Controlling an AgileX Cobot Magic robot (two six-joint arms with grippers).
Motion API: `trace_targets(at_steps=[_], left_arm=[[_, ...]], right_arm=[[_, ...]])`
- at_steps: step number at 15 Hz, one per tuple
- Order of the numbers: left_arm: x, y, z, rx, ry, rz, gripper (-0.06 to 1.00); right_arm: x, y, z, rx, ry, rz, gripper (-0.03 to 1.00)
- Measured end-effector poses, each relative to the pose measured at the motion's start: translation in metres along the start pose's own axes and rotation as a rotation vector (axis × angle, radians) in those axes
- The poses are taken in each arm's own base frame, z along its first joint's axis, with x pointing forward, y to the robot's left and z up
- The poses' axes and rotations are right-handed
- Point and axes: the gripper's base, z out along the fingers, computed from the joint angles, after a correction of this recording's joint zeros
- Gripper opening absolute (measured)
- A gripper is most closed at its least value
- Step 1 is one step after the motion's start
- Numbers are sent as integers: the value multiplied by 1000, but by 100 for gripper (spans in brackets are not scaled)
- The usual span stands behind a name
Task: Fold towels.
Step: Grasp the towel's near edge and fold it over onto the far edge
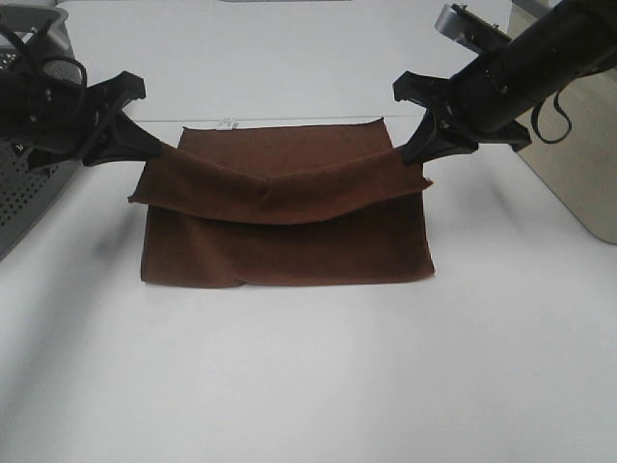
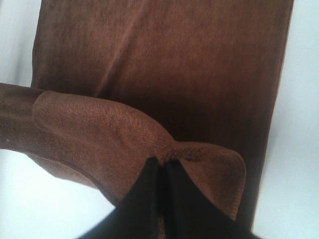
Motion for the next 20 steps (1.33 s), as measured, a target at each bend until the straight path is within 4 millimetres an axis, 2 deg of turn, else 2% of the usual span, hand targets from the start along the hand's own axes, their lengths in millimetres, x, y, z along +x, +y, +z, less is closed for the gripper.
trace_targets(at_steps=[5,9,13,16,18,19,20], left_arm=[[-49,11,39,-45,-115,30,0],[-79,25,75,-56,-176,45,0],[-97,39,105,-74,-235,48,0],[-102,50,127,-69,-248,38,0],[-104,53,133,-65,-254,42,0],[-104,54,135,-65,-253,41,7],[-104,54,135,-65,-253,42,19]], right_arm=[[-72,-13,32,50,-95,-44,0],[-109,-31,56,56,-170,-67,0],[-130,-50,76,69,-232,-76,0],[-131,-65,100,85,-244,-68,0],[-131,-68,105,96,-255,-68,1],[-131,-68,105,98,-263,-68,7],[-132,-68,104,99,-269,-69,19]])
